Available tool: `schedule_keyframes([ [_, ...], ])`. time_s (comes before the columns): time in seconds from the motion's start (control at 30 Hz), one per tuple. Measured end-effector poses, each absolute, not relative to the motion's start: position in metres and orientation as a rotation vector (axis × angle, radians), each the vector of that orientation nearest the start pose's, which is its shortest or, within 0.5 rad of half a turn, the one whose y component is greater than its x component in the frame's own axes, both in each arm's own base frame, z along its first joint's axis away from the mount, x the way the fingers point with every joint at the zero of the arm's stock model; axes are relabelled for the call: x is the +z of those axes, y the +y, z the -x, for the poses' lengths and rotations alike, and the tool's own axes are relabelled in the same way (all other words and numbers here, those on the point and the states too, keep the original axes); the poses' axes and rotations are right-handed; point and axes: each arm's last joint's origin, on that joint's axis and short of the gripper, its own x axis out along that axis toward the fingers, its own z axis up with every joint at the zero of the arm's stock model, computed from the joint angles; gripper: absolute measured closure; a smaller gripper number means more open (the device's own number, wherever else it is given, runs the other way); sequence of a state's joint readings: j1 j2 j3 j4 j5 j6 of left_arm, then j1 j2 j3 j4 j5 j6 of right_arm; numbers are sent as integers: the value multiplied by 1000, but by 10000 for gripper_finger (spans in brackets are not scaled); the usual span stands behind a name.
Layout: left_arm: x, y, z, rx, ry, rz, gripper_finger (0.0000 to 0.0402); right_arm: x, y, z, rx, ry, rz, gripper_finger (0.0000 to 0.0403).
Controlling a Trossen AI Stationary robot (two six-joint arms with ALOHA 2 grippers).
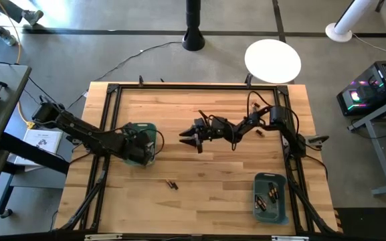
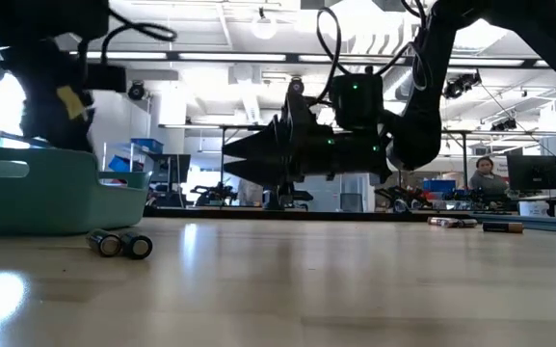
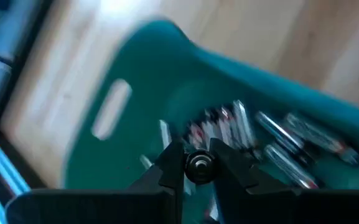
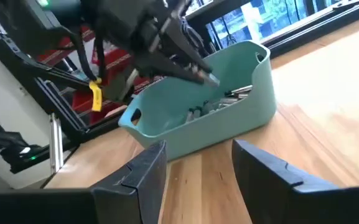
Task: Sort batteries
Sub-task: Put the silver battery into the green bin, then put the black battery into the blue bin
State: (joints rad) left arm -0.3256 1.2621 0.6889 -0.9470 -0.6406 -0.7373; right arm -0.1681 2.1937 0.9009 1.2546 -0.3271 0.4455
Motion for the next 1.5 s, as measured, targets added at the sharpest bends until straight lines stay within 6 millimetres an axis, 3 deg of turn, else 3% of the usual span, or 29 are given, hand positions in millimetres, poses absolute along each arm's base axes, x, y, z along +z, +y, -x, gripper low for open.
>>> schedule_keyframes([
  [0.33, 155, -32, -176, 680, 1164, 87, 355, 105, -53, -390, 228, 40, -461, 227],
  [0.53, 152, -28, -178, 678, 1150, 114, 340, 134, -51, -388, 331, 42, -435, 227],
  [0.73, 155, -25, -179, 672, 1168, 93, 271, 170, -54, -376, 293, 173, -344, 227],
  [0.9, 177, -24, -183, 654, 1094, 72, 218, 201, -58, -345, 81, 425, -233, 227],
  [1.07, 209, -22, -187, 672, 907, 40, 199, 220, -57, -299, -194, 725, -133, 227],
  [1.23, 233, -21, -194, 691, 669, -5, 200, 223, -55, -259, -336, 1001, -172, 227],
  [1.5, 244, -24, -204, 601, 576, -40, 201, 215, -61, -231, -553, 1233, -244, 227],
])
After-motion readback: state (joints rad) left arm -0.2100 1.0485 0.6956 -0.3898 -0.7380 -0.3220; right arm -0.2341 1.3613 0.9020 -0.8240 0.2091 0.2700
